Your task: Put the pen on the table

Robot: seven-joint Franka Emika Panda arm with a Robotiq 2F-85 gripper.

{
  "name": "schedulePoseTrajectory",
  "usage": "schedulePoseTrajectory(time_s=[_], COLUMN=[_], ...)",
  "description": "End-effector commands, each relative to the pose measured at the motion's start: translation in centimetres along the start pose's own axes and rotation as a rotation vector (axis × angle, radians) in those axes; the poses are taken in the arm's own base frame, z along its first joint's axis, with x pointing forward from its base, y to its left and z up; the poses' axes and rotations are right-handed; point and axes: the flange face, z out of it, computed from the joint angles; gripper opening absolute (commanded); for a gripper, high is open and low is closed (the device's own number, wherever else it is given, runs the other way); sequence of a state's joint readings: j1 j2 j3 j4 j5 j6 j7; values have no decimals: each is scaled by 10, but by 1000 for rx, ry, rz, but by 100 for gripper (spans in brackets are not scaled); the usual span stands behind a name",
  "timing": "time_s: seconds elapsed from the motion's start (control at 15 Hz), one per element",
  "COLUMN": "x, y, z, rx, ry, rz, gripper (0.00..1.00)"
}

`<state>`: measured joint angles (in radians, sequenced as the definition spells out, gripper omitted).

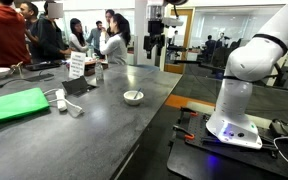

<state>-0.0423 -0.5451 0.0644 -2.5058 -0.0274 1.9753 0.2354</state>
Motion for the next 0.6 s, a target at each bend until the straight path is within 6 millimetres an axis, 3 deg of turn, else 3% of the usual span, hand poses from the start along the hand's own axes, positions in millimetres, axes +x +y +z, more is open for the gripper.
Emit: schedulePoseTrajectory(time_s=[0.0, 0.53], x=[19, 70], y=[-1, 28], z=[24, 123], rx=[-20, 47], ry=[-15, 47], rz=[198, 625], gripper=[100, 100])
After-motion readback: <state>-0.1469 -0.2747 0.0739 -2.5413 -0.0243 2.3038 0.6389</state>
